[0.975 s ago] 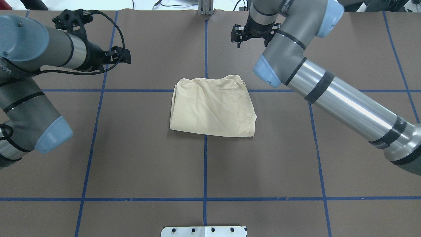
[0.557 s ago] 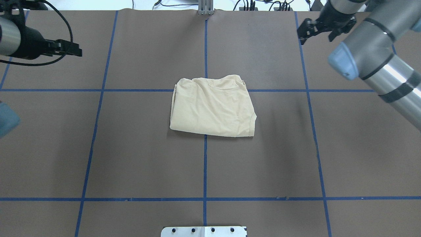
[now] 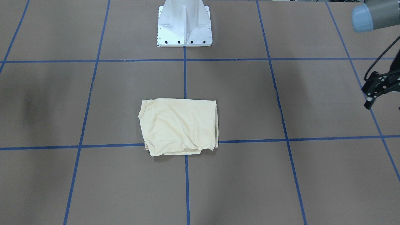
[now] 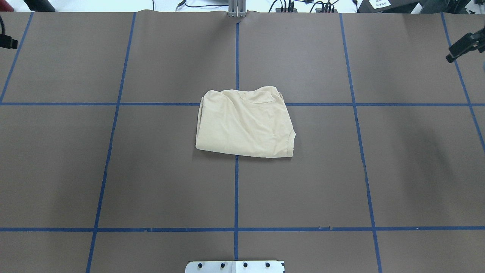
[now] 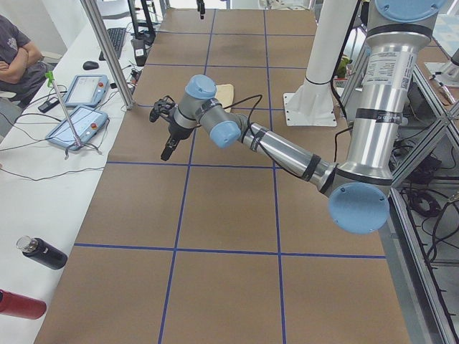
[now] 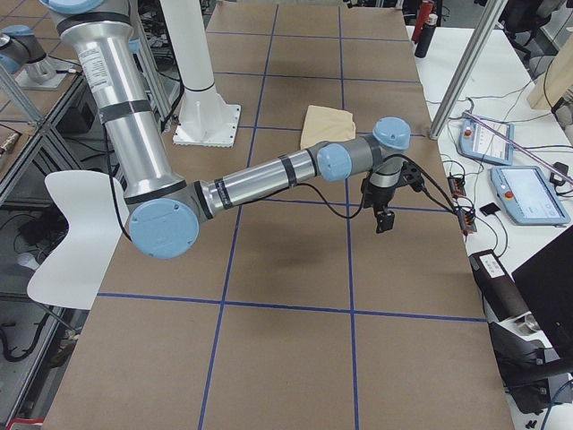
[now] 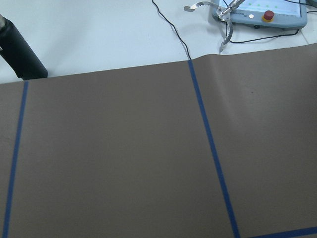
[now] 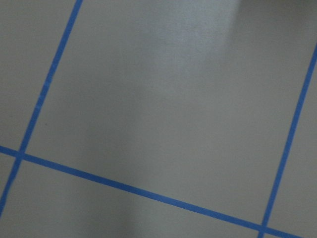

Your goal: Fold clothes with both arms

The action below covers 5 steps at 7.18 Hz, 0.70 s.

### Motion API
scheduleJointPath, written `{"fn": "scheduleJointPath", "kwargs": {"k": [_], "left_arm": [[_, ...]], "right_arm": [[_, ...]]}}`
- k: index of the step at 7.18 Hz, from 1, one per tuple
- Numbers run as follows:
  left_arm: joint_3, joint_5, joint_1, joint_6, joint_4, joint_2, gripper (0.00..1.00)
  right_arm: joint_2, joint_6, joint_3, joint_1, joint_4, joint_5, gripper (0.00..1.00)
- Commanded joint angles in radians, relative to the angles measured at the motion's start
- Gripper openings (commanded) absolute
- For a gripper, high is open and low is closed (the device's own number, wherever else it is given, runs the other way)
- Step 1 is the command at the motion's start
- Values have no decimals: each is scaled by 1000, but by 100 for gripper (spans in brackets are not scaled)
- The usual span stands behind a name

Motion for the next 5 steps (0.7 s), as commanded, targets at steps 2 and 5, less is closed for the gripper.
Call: {"fn": "scheduleJointPath", "kwargs": {"k": [2, 5], "left_arm": [[37, -76, -155, 368, -59, 110, 100], [199, -63, -153, 377, -98, 114, 100]], "right_arm": [[-158, -267, 2, 154, 89, 48, 100], [-243, -270, -115, 169, 189, -7, 100]]}}
